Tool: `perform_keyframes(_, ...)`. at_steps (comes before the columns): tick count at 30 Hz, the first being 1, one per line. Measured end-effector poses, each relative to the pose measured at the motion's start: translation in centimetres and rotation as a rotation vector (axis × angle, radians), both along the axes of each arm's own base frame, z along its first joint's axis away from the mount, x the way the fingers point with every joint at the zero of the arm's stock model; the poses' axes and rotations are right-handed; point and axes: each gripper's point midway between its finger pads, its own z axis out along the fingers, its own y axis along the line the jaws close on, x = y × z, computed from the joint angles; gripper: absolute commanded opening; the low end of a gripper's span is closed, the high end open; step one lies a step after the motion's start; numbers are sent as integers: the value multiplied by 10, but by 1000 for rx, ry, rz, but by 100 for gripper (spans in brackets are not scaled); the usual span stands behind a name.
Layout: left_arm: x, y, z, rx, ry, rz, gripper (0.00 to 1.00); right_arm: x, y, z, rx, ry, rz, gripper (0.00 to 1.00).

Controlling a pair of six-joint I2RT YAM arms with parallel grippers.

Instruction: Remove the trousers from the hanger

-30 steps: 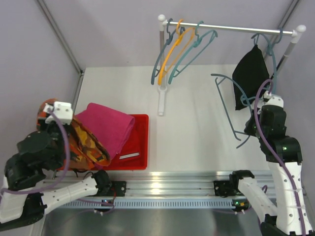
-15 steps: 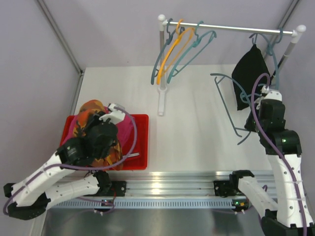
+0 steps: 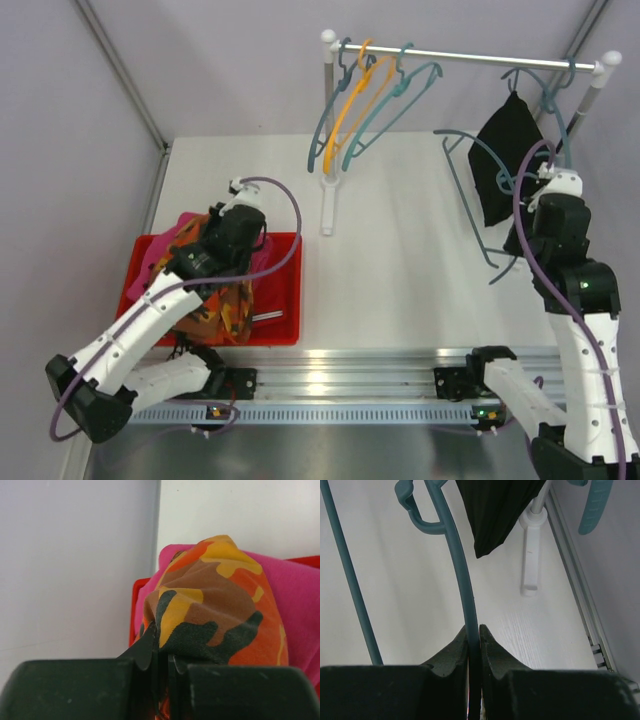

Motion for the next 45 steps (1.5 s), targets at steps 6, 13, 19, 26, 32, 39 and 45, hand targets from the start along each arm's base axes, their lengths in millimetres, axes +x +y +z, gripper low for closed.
perform_keyframes(6,23,-16,-26,-190,31,50,5,11,-2,3,-25,11,2,0)
perform_keyframes(13,37,-50,-71,-327,138,77,67,24,-3,24,-48,-18,9,0)
perform_keyframes(19,28,-74,-53,-519,160,1,96,39,5,44,-74,-43,52,0)
perform_keyframes(26,17,-99,33,-826,21,-149,98,61,10,47,-175,-2,61,0)
perform_keyframes(32,2,-108,51,-940,8,-210,96,72,-6,96,-294,-73,-57,0)
perform_keyframes(39,-11,-141,67,-1057,98,-347,91,69,-9,106,-411,-59,-93,0)
perform_keyframes(45,-24,-191,110,-1327,126,-544,83,65,-6,99,-426,-38,-83,0)
